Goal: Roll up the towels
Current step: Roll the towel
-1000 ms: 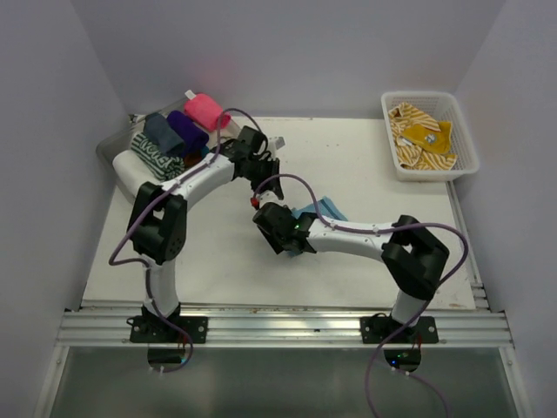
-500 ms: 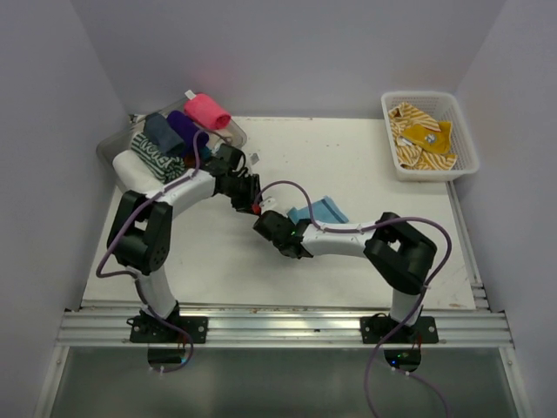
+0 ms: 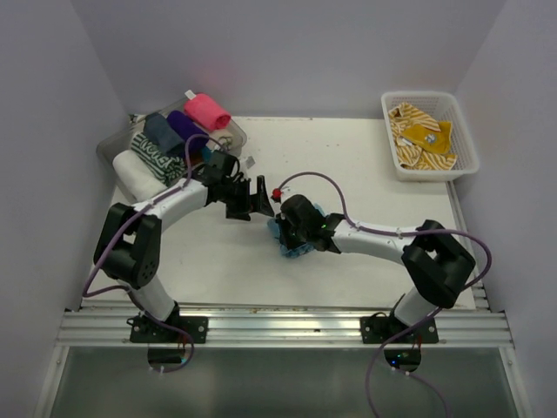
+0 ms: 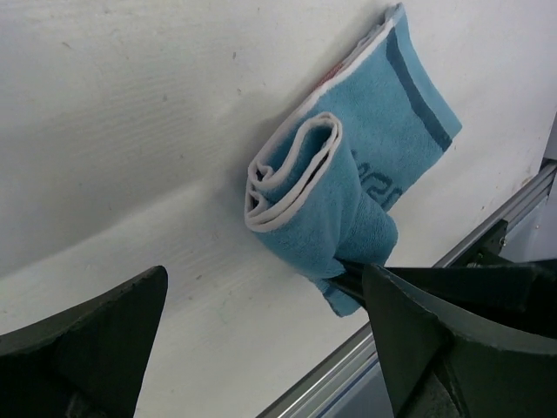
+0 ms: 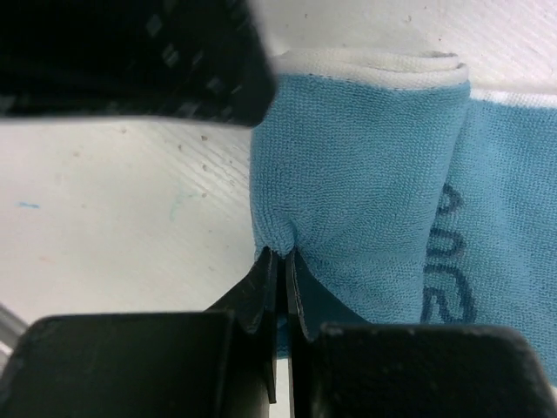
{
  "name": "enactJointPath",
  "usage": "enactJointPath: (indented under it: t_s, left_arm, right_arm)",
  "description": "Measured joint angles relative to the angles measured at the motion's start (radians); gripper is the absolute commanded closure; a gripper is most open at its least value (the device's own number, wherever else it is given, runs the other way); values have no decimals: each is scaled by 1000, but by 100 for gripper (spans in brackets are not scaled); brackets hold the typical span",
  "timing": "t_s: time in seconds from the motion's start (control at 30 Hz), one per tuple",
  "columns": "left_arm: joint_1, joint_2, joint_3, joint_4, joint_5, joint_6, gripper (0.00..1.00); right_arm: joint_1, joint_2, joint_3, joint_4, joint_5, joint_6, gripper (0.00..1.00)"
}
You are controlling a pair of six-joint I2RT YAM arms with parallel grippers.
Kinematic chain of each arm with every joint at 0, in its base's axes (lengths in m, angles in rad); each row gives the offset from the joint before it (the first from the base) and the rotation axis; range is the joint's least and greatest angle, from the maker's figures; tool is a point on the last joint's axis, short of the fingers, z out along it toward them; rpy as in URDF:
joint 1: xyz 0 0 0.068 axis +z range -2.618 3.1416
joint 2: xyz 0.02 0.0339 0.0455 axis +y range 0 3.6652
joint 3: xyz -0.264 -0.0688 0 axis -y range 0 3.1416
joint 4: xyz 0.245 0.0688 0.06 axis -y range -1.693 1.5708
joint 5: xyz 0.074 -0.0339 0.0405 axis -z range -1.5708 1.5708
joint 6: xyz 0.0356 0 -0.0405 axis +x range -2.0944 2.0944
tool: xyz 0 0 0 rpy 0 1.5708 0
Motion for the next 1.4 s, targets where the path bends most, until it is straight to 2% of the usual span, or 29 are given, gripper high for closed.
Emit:
enactJointPath:
  t_s: [0.2, 0.43, 0.7, 0.83, 0.87, 0.93, 0.97, 1.0, 1.03, 1.1, 1.13, 1.2, 1.27, 1.4]
  left_arm:
    - [-42, 0, -58, 42, 37, -16, 7]
    - [-117, 21, -72, 104, 58, -57, 7]
    - [-121, 98, -72, 164, 51, -109, 22]
    - [-123, 108, -74, 164, 32, -130, 38]
    - [-125, 110, -74, 165, 25, -134, 50]
    - [-133, 117, -71, 161, 7, -144, 65]
    - [-139, 124, -66, 157, -2, -148, 77]
    - [-145, 134, -60, 155, -8, -155, 82]
    - [-151, 140, -57, 153, -11, -162, 87]
    - [-163, 150, -52, 146, -22, -174, 99]
    - [-166, 151, -51, 140, -27, -181, 100]
    - [-166, 153, -46, 128, -39, -188, 100]
    - [-166, 154, -39, 113, -49, -201, 100]
    - [-166, 156, -26, 85, -62, -210, 100]
  right_arm:
    - [-127, -52, -118, 131, -195, 112, 100]
    - [-182, -52, -237, 303, -388, 225, 100]
    - [-224, -52, -302, 445, -512, 309, 100]
    - [-228, -57, -316, 458, -523, 320, 100]
    - [-228, -63, -317, 457, -523, 320, 100]
    - [-228, -75, -317, 452, -523, 315, 100]
    - [-228, -84, -316, 442, -519, 310, 96]
    - [-228, -92, -315, 426, -512, 302, 89]
    - [-228, -102, -311, 401, -499, 291, 75]
    - [-227, -130, -295, 332, -459, 263, 62]
    - [-222, -147, -282, 291, -432, 240, 53]
    - [-209, -177, -248, 214, -375, 201, 45]
    - [-163, -208, -190, 115, -270, 149, 40]
    - [-16, -219, -64, -15, -77, 45, 37]
